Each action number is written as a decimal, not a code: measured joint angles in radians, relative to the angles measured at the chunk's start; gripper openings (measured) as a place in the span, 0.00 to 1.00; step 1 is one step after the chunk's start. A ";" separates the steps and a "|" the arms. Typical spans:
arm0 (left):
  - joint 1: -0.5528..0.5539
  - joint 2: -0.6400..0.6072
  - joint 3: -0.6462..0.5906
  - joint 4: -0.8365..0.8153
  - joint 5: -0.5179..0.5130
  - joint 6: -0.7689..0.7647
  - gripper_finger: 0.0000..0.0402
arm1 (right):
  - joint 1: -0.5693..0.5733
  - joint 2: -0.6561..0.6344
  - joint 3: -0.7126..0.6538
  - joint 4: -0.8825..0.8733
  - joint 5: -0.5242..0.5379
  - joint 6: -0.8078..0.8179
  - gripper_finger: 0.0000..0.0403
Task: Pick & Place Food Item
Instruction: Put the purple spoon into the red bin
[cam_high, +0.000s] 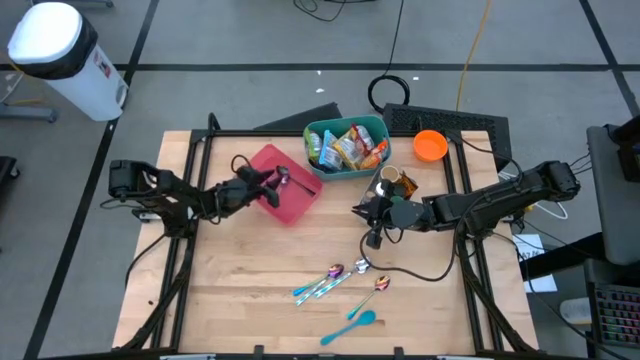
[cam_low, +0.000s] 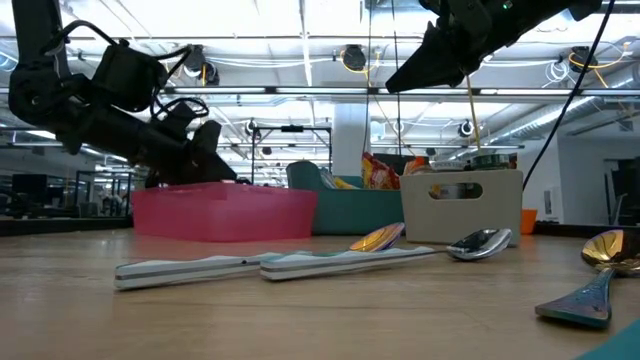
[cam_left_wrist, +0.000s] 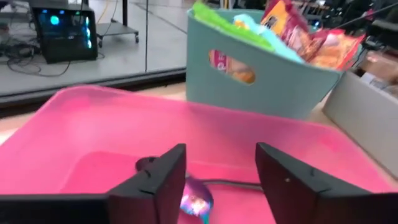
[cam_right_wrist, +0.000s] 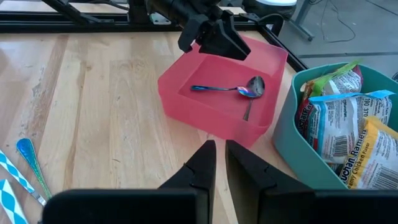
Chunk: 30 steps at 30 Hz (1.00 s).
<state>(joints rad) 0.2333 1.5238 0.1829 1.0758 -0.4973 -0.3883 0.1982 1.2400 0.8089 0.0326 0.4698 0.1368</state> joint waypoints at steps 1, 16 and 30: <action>0.000 0.000 0.000 0.012 0.004 0.004 0.52 | 0.000 0.000 0.000 0.000 0.000 0.000 0.07; -0.030 0.000 0.010 0.110 0.131 0.079 0.55 | 0.000 0.000 0.000 -0.005 -0.049 0.030 0.08; -0.212 -0.008 0.303 -0.297 0.133 0.256 0.60 | 0.000 -0.001 -0.044 0.171 -0.393 0.027 0.08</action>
<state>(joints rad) 0.0210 1.5162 0.4856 0.7786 -0.3640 -0.1319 0.1982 1.2392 0.7652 0.2039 0.0767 0.1642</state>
